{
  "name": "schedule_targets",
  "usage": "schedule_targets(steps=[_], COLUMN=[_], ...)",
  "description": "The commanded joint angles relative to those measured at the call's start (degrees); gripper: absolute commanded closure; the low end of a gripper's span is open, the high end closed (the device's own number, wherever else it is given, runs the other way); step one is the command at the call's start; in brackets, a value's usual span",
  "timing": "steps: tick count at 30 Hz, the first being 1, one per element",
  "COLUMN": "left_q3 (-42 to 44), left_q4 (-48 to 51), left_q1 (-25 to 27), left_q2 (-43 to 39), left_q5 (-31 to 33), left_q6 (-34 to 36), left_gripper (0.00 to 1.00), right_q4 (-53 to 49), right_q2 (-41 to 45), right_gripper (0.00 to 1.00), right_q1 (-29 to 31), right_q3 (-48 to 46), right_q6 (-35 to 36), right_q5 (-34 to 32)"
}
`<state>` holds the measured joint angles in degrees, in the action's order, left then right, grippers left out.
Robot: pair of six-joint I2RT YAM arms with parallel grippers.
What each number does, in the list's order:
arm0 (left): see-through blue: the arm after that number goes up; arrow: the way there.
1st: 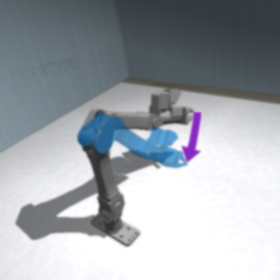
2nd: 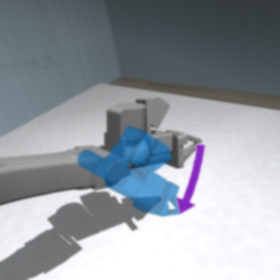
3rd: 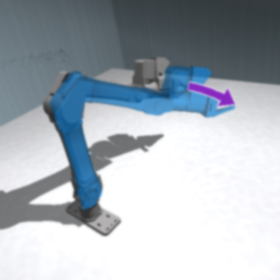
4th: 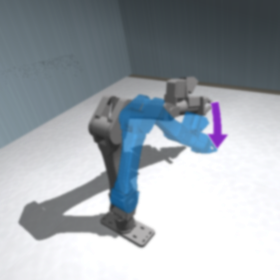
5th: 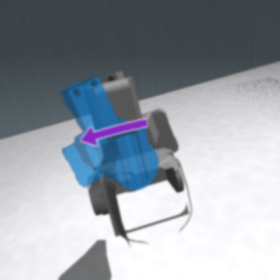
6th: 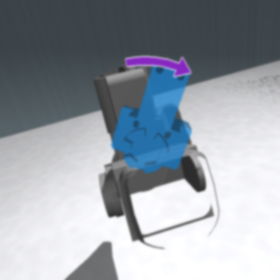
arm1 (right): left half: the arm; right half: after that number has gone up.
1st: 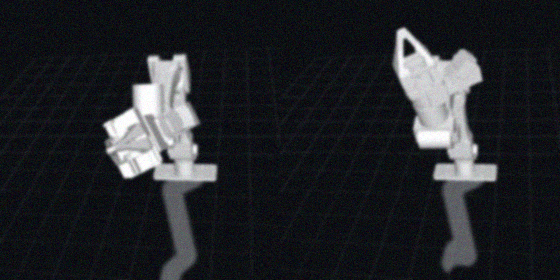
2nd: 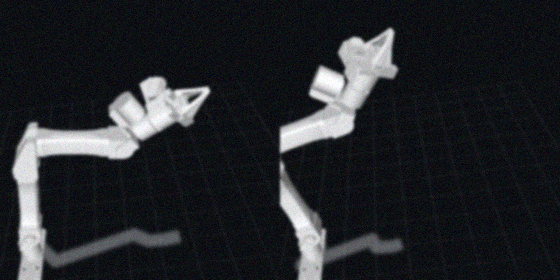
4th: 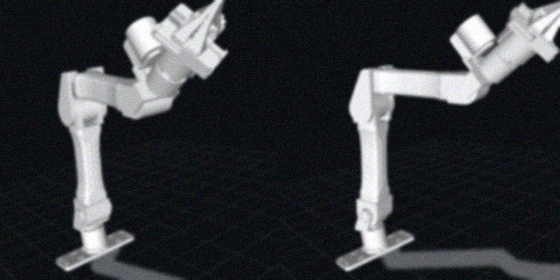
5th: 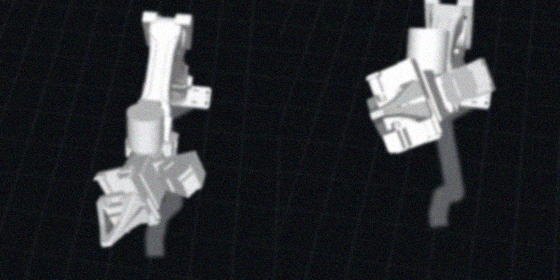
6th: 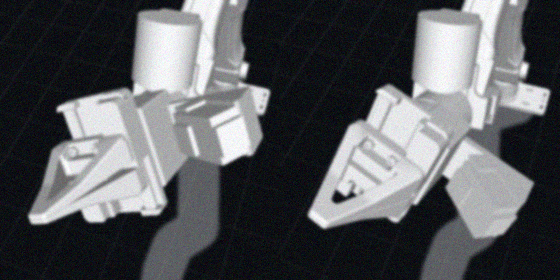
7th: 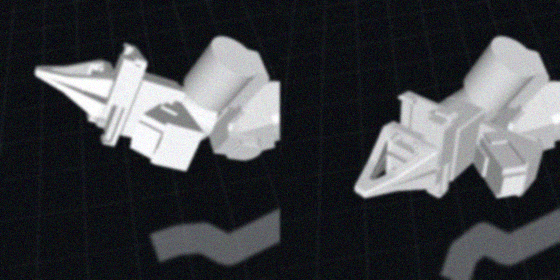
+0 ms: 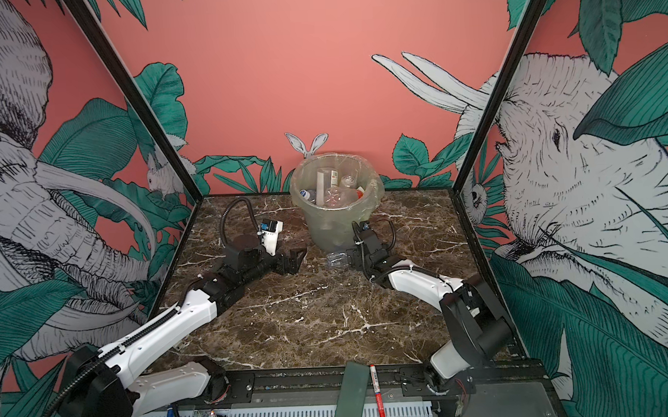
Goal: Throw the plastic bottles in the bin
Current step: 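Lower the left gripper beside the bin while the right gripper approaches the blue-capped water bottle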
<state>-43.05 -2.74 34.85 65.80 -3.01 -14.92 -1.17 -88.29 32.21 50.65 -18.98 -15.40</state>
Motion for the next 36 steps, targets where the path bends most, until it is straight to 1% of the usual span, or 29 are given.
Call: schedule_targets(steps=[1,5,9,15,20,25,26,27,29,33,36], left_q3=[4.4,6.6,6.5,7.4,7.7,7.6,7.7,7.6,7.5,7.5,7.5], left_q4=[-6.1,-9.8,-10.8,-10.5,-10.1,-10.1,-10.1,-10.2,-10.3,-10.3,-10.1], left_q1=[0.0,0.0,-0.4,-0.8,-1.6,-1.9,-2.0,-2.0,-2.1,-2.2,-2.3], left_q2=[0.9,4.7,6.6,5.6,5.3,5.4,5.5,5.8,6.1,6.6,6.5], left_q5=[4.3,3.4,2.4,1.5,0.8,0.5,0.3,0.2,-0.2,-0.6,-0.7], left_q6=[1.8,1.2,-0.2,-1.0,-1.7,-2.2,-2.3,-2.4,-2.6,-2.8,-2.8], left_gripper=[0.01,0.00,0.00,0.00,0.00,0.00,0.00,0.00,0.00,0.00,0.00], right_q4=[4.3,7.3,5.3,5.9,7.4,8.4,8.4,8.6,7.9,2.6,-0.9], right_q2=[-2.5,-8.0,-12.6,-13.7,-10.5,-4.1,-3.9,-1.1,0.1,1.7,6.3], right_gripper=[0.01,0.01,0.01,0.01,0.01,0.01,0.01,0.01,0.01,0.01,0.01], right_q1=[-2.1,-4.0,-4.7,-4.7,-4.6,-4.4,-4.3,-4.1,-3.6,-0.7,2.0], right_q3=[1.8,4.4,8.5,7.4,1.7,-5.4,-6.6,-7.7,-8.7,-8.4,-8.1], right_q6=[-1.6,-2.3,-2.4,-2.5,-3.8,-5.8,-6.4,-7.0,-8.3,-9.7,-7.2], right_q5=[3.7,8.3,9.7,11.1,16.2,19.3,19.9,20.8,22.3,22.0,19.8])
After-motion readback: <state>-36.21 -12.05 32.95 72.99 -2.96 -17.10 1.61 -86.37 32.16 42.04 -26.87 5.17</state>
